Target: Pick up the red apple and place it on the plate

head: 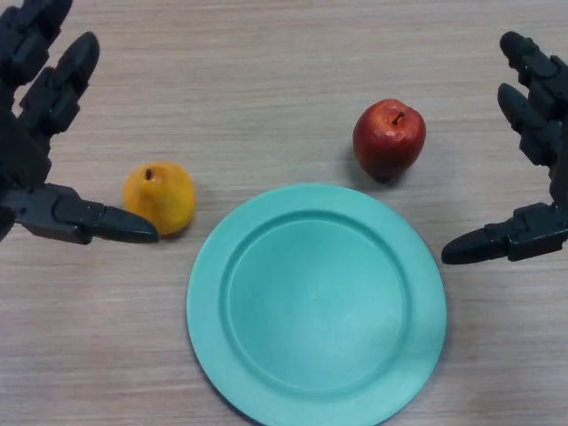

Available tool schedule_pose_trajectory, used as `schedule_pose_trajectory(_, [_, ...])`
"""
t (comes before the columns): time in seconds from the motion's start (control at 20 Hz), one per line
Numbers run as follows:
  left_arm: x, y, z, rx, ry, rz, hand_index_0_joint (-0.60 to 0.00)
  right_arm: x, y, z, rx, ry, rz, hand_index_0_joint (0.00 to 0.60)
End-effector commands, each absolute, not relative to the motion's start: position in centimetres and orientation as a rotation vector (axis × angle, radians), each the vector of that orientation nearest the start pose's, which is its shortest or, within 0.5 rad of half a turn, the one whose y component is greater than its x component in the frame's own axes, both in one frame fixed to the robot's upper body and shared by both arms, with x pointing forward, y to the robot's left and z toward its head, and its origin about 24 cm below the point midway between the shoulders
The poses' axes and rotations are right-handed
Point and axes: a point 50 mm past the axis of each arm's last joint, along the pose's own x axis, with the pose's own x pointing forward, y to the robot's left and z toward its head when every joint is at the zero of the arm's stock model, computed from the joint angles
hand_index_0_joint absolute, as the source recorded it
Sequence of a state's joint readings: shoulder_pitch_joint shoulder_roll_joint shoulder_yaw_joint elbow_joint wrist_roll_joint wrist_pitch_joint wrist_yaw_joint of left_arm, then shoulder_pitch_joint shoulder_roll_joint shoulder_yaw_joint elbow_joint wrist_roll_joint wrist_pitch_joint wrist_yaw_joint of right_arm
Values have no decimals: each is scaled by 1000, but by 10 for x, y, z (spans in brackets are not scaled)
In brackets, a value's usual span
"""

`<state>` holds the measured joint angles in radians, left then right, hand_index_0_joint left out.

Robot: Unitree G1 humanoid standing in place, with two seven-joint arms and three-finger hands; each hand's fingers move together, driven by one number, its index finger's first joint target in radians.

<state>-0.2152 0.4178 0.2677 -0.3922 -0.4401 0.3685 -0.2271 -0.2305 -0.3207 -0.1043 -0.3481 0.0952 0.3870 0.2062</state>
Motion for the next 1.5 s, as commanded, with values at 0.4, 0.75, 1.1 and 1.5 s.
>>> schedule_pose_trajectory(0.4, [258, 229, 203, 199, -477, -84, 0, 295, -213, 192, -267, -438, 11, 0])
schedule_pose_trajectory(0.75, [254, 236, 206, 241, -501, -27, 0, 350, -197, 179, -290, -426, -9, 0])
schedule_pose_trajectory(1.1, [254, 234, 206, 262, -513, -9, 0, 388, -173, 161, -168, -327, 24, 0])
schedule_pose_trajectory(1.5, [252, 238, 205, 258, -515, -9, 0, 405, -150, 150, -62, -260, -25, 400])
